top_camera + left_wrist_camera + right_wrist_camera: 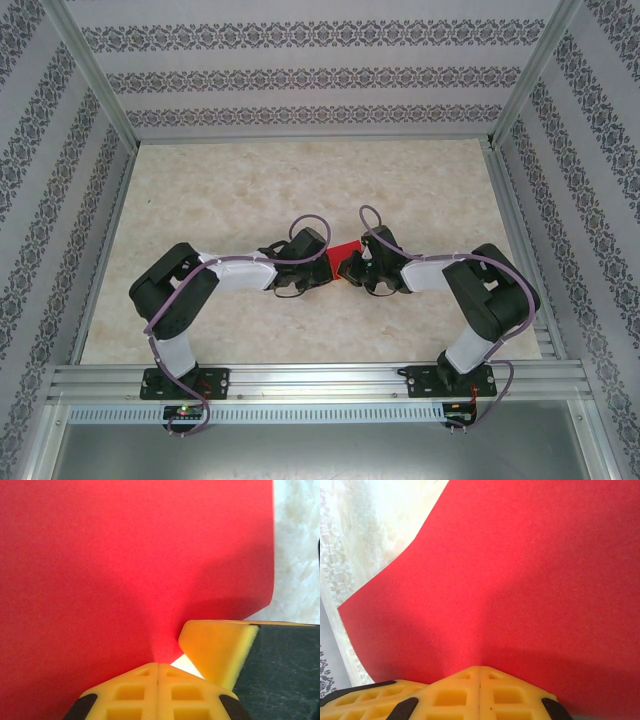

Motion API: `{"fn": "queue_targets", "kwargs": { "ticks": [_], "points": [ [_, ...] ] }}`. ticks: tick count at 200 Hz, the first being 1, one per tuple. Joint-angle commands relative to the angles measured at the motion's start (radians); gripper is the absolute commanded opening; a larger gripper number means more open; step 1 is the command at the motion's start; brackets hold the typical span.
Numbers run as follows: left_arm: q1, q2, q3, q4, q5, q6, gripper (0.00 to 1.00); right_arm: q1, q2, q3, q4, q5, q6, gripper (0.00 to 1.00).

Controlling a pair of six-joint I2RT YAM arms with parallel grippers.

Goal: Fold a paper plane with a square sheet of paper (pick it up from the middle)
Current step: First fold in half a square sheet of paper at the center of the table.

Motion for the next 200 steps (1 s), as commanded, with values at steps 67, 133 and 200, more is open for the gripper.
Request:
{"fn": "queue_targets", "kwargs": {
  "ticks": [67,133,200],
  "points": [
    [0.008,0.045,0.019,-0.037,-0.042,-0.029,0.0,0.008,0.008,-0.014,0.011,0.0,-0.006,0.02],
    [0.008,0.028,-0.006,-0.123,-0.084,-0.085,0.0,-0.018,-0.003,-0.029,-0.014,0.027,-0.032,0.02],
    [0.008,0.025,-0.051,-0.146,-0.088,-0.138,0.0,-0.184,-0.028,-0.095,-0.03,0.06,-0.128,0.01]
  ]
}}
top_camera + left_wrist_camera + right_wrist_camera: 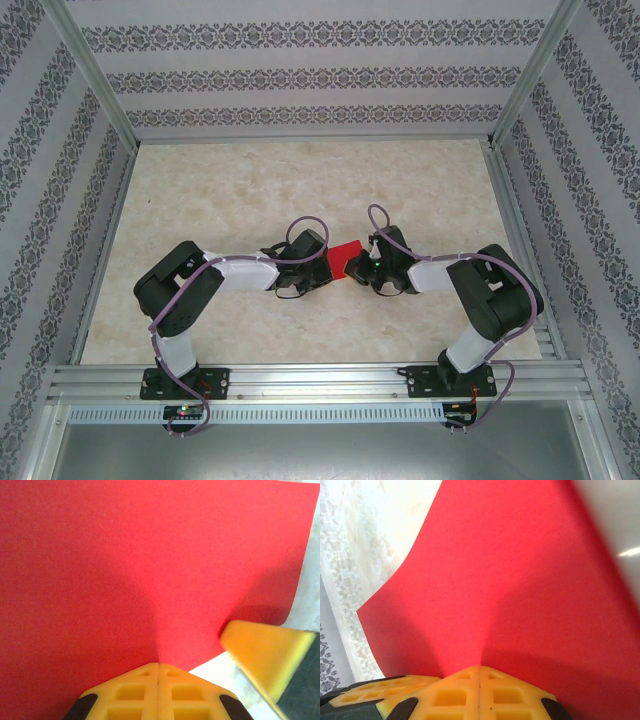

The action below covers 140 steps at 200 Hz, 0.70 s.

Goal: Fold a paper plane with a square sheet of paper (pick it up from the middle)
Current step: First fold in half a square sheet of paper at the center of the table.

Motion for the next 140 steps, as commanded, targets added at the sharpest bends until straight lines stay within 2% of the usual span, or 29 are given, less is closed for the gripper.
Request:
{"fn": "queue_targets", "kwargs": {
  "ticks": [1,32,55,77,104,140],
  "points": [
    [0.009,0.0,-0.05,-0.136,-0.064,-0.032,0.0,-0.087,-0.012,-0.044,-0.073,0.1,-0.075,0.01],
    [0.009,0.002,-0.05,-0.14,-0.061,-0.03,0.0,-0.185,-0.055,-0.046,-0.15,0.138,-0.137,0.01],
    [0.009,0.008,-0.045,-0.135,-0.055,-0.023,0.0,-0.205,-0.106,-0.025,-0.182,0.134,-0.151,0.01],
    [0.008,0.019,-0.038,-0.133,-0.045,-0.018,0.0,-0.175,-0.185,-0.012,-0.186,0.118,-0.141,0.02],
    [0.009,0.027,-0.024,-0.142,-0.04,0.003,0.0,-0.09,-0.246,0.009,-0.197,0.141,-0.123,0.02],
    [0.014,0.014,0.012,-0.191,-0.076,0.136,0.0,0.004,-0.196,0.035,-0.149,0.135,-0.075,0.02]
  ]
}}
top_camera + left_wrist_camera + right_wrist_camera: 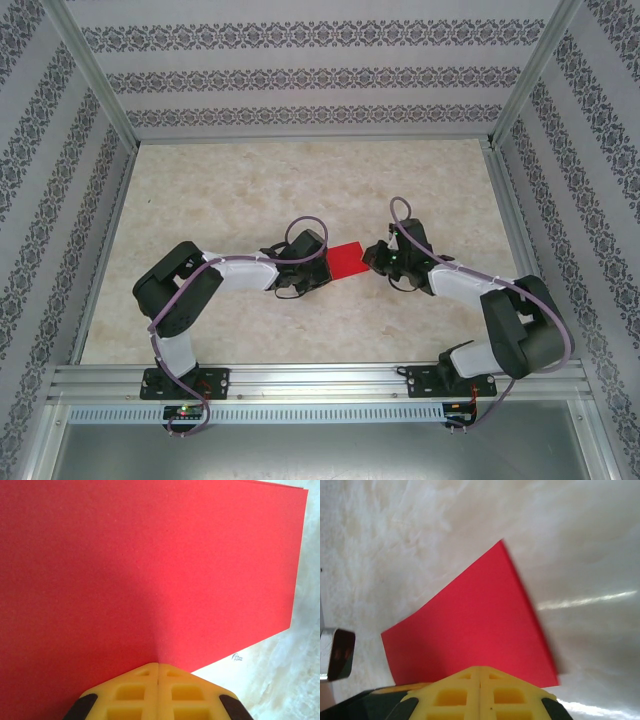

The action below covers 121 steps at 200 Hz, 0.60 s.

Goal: Fold a paper plane with a square sheet of paper (pick it up from the middle)
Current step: First fold in half a square sheet of paper at the center of the table.

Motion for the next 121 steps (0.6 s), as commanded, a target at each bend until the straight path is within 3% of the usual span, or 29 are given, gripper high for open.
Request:
{"fn": "queue_targets", "kwargs": {
  "ticks": [1,46,65,121],
  "points": [
    [0.014,0.018,0.009,-0.17,-0.068,0.125,0.0,0.047,0.035,0.032,0.028,0.02,0.029,0.02],
    [0.053,-0.003,0.032,-0.157,-0.04,0.361,0.0,0.119,0.147,0.08,0.117,0.022,0.091,0.02],
    [0.06,0.01,0.036,-0.131,0.005,0.368,0.0,0.14,0.191,0.104,0.143,0.024,0.112,0.02],
    [0.06,-0.006,0.029,-0.118,-0.005,0.31,0.0,0.151,0.265,0.107,0.119,0.03,0.139,0.02]
  ]
}}
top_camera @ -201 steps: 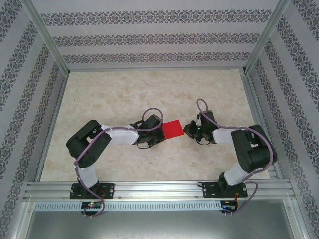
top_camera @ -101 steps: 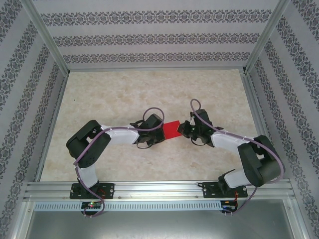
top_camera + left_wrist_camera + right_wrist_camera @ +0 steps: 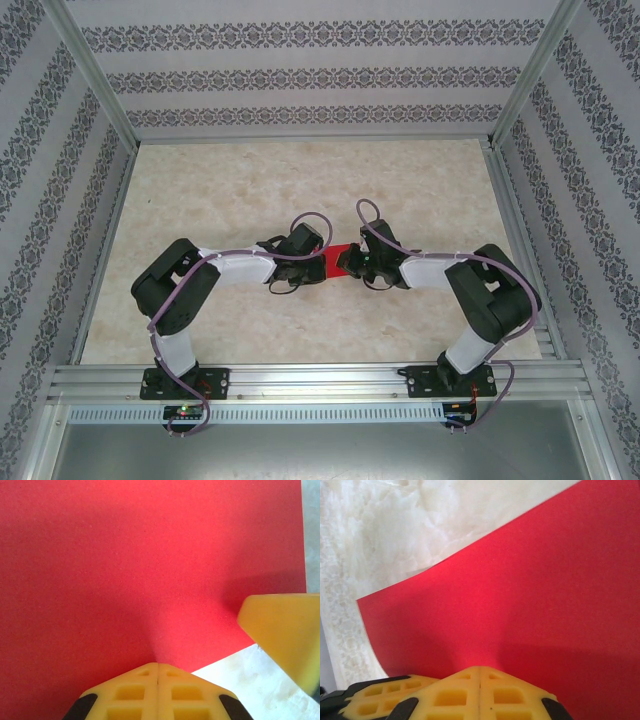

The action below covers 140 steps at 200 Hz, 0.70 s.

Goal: Fold a paper plane with a square sheet of paper (pick it up from the middle)
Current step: First fold in half a square sheet of paper at the center of the table.

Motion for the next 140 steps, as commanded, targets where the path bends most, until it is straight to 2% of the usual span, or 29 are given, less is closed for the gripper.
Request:
{"fn": "queue_targets", "kwargs": {
  "ticks": [1,45,87,140],
  "points": [
    [0.015,-0.007,-0.003,-0.046,-0.029,0.0,0.0,0.004,0.021,0.004,0.013,0.025,0.029,0.02],
    [0.015,-0.035,-0.005,-0.01,-0.014,-0.045,0.0,0.002,0.025,-0.044,0.01,0.043,0.047,0.02],
    [0.015,-0.076,-0.024,0.153,0.069,-0.062,0.0,-0.001,0.044,-0.058,0.018,0.043,0.062,0.02],
    [0.015,0.001,-0.076,0.261,0.062,-0.173,0.0,-0.003,0.05,-0.067,0.016,0.047,0.074,0.01]
  ]
}}
